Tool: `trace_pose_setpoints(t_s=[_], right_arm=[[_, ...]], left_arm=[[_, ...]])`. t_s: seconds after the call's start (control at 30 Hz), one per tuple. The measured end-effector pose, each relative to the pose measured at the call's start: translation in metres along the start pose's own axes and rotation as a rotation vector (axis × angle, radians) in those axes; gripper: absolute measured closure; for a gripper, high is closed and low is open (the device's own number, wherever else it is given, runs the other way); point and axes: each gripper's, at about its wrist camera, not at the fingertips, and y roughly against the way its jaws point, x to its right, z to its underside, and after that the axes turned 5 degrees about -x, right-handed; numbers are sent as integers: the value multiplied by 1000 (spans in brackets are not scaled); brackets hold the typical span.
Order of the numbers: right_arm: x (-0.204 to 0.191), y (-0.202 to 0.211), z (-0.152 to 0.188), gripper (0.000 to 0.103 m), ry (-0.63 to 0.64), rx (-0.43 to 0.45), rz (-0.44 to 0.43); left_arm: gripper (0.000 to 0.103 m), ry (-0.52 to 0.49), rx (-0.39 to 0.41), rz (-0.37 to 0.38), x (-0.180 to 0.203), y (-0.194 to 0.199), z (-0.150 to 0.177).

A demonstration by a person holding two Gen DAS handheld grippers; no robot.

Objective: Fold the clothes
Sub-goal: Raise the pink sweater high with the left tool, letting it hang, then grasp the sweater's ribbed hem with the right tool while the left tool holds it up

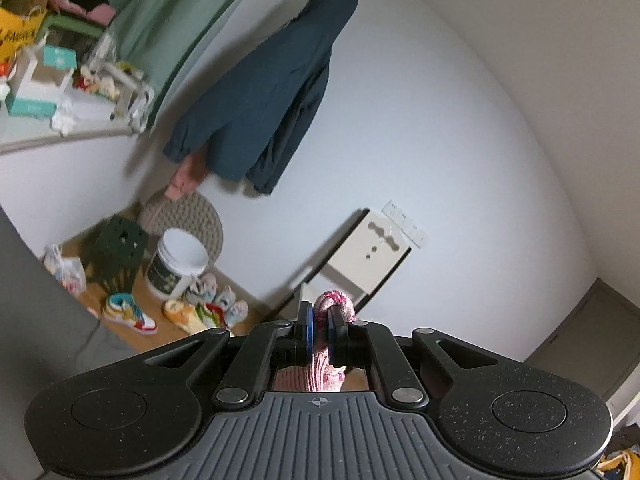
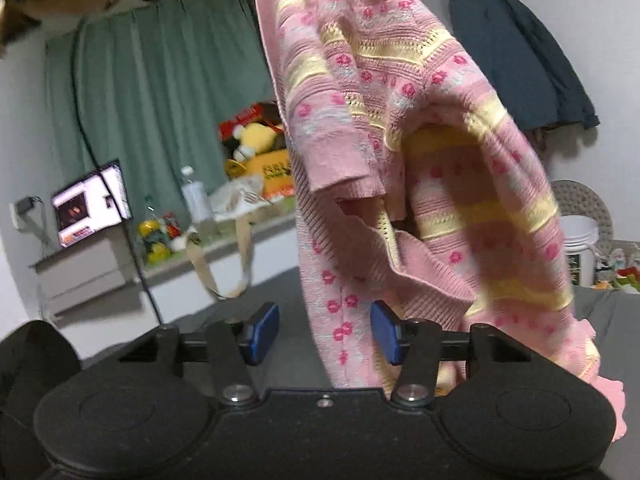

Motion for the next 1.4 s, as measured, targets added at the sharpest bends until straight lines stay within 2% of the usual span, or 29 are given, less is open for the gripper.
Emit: trace_pose_setpoints(t_s=[0.07,0.13,0.2,0.37,0.43,0.77,0.9,1.07,1.2,1.27,1.33,1.4], right_arm=[[2,-5,1,54,4,2,43],[8,-10,3,66,-23,1,48],[21,-14,3,72,-78,-12,26],[44,-9,10,71,-191,0,-75],[47,-9,9,66,-215,-7,-130],[51,-5,7,65,-198,17,-189],[59,1,8,84,-197,0,-179],[43,-12,3,94,-156,5,-112],[37,-12,0,95,-139,6,-17],[27,-4,-4,95,-57,23,116],[12,4,-8,95,70,54,300],[-5,14,-10,96,222,111,488]], left_arm=[[97,3,-8,6,1,-1,1],[97,0,-16,13,3,-2,3],[97,-13,-19,12,4,-4,3],[97,-29,-13,-5,4,-1,-1],[97,-33,-9,-15,3,1,-3],[97,-28,4,-46,-8,9,-6],[97,-29,1,-48,-11,10,-5],[97,-8,1,-40,-16,10,-5],[97,-1,10,-48,-21,13,-5],[97,24,40,-55,-33,20,-4],[97,66,78,-60,-50,29,-2],[97,153,121,-55,-77,45,5]])
